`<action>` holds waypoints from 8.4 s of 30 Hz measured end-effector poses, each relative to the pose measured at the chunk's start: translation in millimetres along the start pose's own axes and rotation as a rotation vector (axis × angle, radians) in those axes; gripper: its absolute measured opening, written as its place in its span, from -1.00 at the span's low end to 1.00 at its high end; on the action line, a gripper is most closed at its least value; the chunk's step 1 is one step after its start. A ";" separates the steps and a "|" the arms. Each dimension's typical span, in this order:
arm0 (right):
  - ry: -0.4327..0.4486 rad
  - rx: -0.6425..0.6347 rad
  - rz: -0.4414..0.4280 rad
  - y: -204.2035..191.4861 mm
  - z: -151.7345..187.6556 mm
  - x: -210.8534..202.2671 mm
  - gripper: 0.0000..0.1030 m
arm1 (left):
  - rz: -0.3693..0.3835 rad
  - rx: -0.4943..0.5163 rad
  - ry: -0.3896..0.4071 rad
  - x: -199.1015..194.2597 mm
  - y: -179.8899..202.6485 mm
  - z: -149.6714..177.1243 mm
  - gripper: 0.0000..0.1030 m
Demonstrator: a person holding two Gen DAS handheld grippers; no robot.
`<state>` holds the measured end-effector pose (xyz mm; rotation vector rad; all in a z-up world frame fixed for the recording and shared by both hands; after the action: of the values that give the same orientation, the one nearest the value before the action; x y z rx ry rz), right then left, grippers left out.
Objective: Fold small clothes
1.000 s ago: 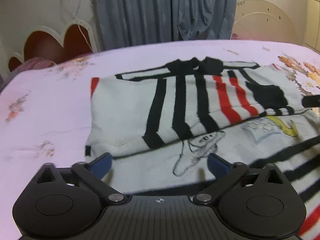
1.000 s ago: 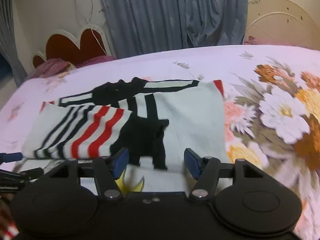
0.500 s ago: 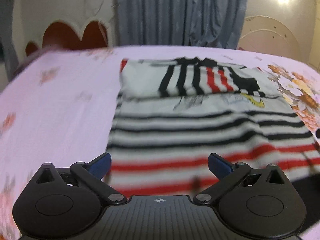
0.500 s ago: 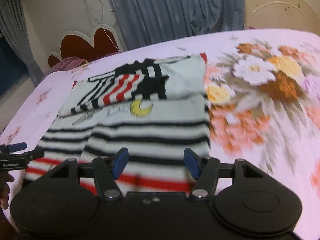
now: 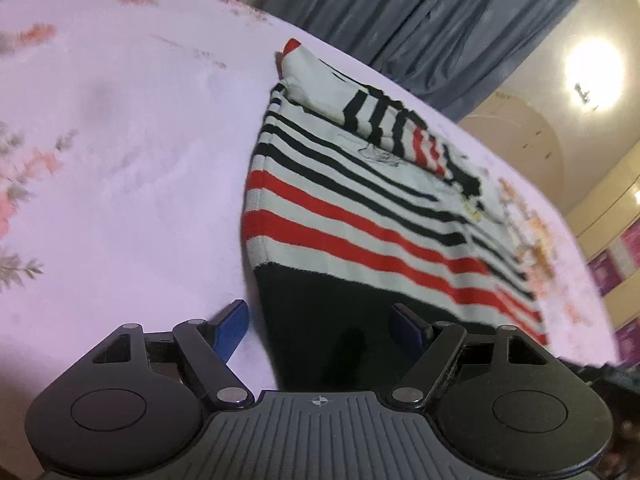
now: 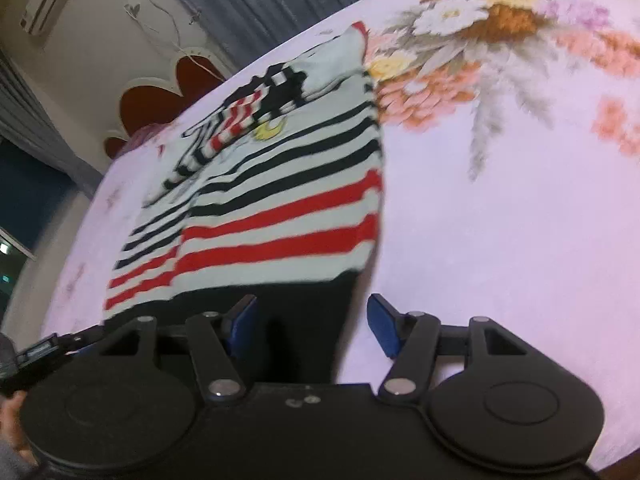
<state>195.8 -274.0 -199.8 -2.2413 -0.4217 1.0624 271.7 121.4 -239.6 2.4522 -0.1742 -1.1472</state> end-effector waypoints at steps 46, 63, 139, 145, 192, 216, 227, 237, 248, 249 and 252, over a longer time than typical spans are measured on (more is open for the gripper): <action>0.245 0.199 -0.049 28.8 -308.2 150.4 -0.89 | 0.087 -0.137 0.093 208.1 63.1 -276.5 -0.86; 0.278 -0.197 0.031 29.4 -321.3 167.8 0.11 | 0.042 0.201 0.165 233.1 77.3 -293.0 0.16; 0.004 -0.708 0.259 -50.8 -287.0 296.8 -0.11 | -0.141 0.546 0.137 282.5 193.5 -248.0 0.16; 0.057 -0.571 0.443 21.4 -314.9 245.6 -0.14 | -0.260 0.498 0.198 260.5 124.2 -257.6 0.15; -0.089 -0.648 0.513 1.6 -171.0 136.7 -0.21 | -0.343 0.374 0.144 112.1 82.3 -139.6 0.15; -0.061 -0.542 0.520 13.0 -169.4 131.0 -0.71 | -0.377 0.380 0.111 120.3 79.8 -129.9 0.15; -0.057 -0.552 0.512 13.1 -168.2 131.1 -0.70 | -0.372 0.387 0.109 123.9 79.6 -127.5 0.16; 0.034 -0.524 0.479 1.7 -168.5 107.6 0.06 | -0.392 0.252 0.159 87.9 63.4 -120.9 0.42; 0.107 -0.494 0.311 -37.6 -168.9 111.8 -0.74 | -0.117 -0.252 0.145 106.2 35.5 -112.2 0.29; 0.110 -0.489 0.292 -43.3 -172.0 117.0 -0.77 | -0.085 -0.298 0.150 110.6 33.7 -113.7 0.29; 0.108 -0.479 0.240 -59.6 -181.3 137.7 -0.91 | -0.023 -0.406 0.170 123.9 27.1 -121.2 0.29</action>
<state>421.9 -228.8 -152.9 -2.8182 -0.3985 1.0326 445.7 100.7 -246.3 2.1760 0.1267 -0.8755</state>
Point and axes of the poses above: each gripper's, at about its wrist camera, not at the fingertips, and x roughly the way its jaws point, y to its right, z to its underside, the point moved 8 cm from there along x, roughly the way its jaws point, and after that the axes turned 7 degrees about -z, right-handed, at the moved point
